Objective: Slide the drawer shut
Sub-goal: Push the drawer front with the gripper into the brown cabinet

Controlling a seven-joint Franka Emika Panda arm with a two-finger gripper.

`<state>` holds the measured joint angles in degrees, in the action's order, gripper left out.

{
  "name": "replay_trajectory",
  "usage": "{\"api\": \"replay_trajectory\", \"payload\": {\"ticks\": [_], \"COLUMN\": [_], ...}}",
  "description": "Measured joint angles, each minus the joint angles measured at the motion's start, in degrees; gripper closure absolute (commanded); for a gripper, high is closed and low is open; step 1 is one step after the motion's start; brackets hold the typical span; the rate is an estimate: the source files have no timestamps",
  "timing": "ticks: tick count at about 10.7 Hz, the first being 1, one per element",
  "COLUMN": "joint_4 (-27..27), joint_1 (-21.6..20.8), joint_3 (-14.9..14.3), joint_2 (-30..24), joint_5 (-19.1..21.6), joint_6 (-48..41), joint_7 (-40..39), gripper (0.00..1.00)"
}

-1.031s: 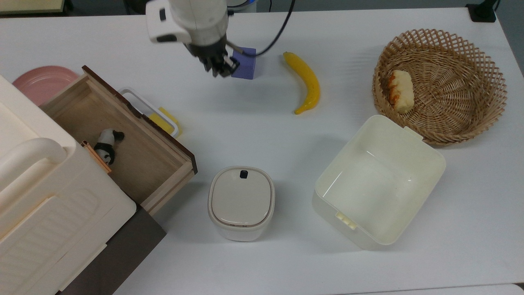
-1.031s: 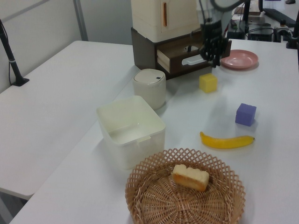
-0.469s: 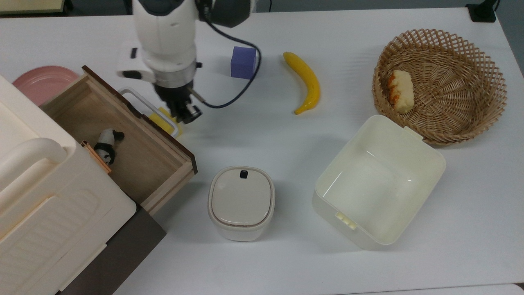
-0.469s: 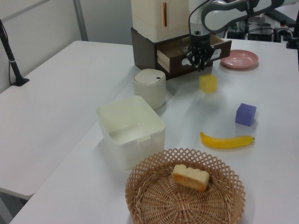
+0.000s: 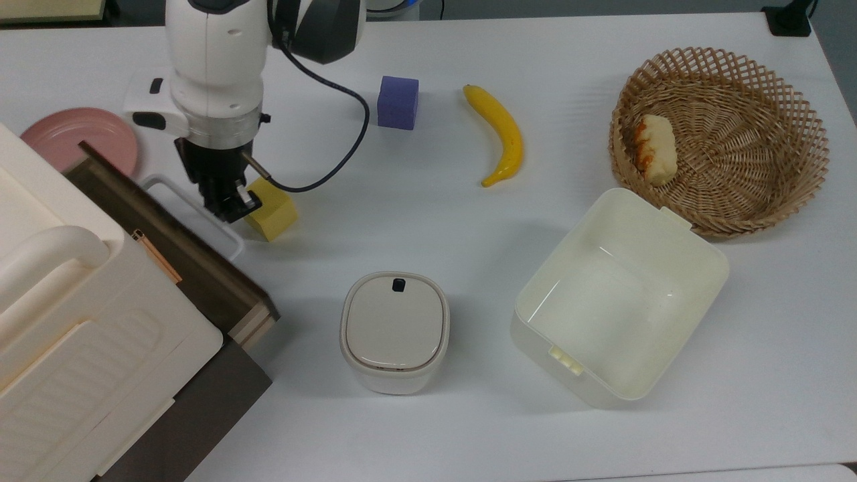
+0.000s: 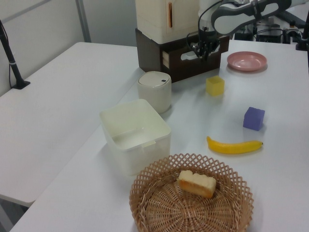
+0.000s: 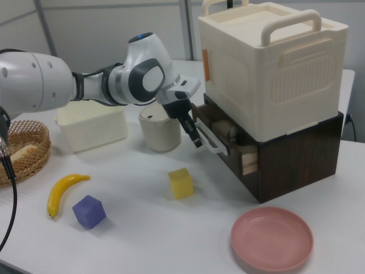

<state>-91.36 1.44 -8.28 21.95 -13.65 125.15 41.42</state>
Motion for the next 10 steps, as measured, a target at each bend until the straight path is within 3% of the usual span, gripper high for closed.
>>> {"api": "replay_trajectory", "payload": {"ticks": [6, 10], "joint_4": [2.2, 2.9], "joint_1": [1.4, 1.2], "joint_3": [-1.9, -2.0], "joint_2": [1.7, 0.8], "joint_5": [-2.8, -2.3], "joint_6": [8.1, 6.1], "joint_7": [0.0, -1.7], "gripper": [0.76, 0.55]}}
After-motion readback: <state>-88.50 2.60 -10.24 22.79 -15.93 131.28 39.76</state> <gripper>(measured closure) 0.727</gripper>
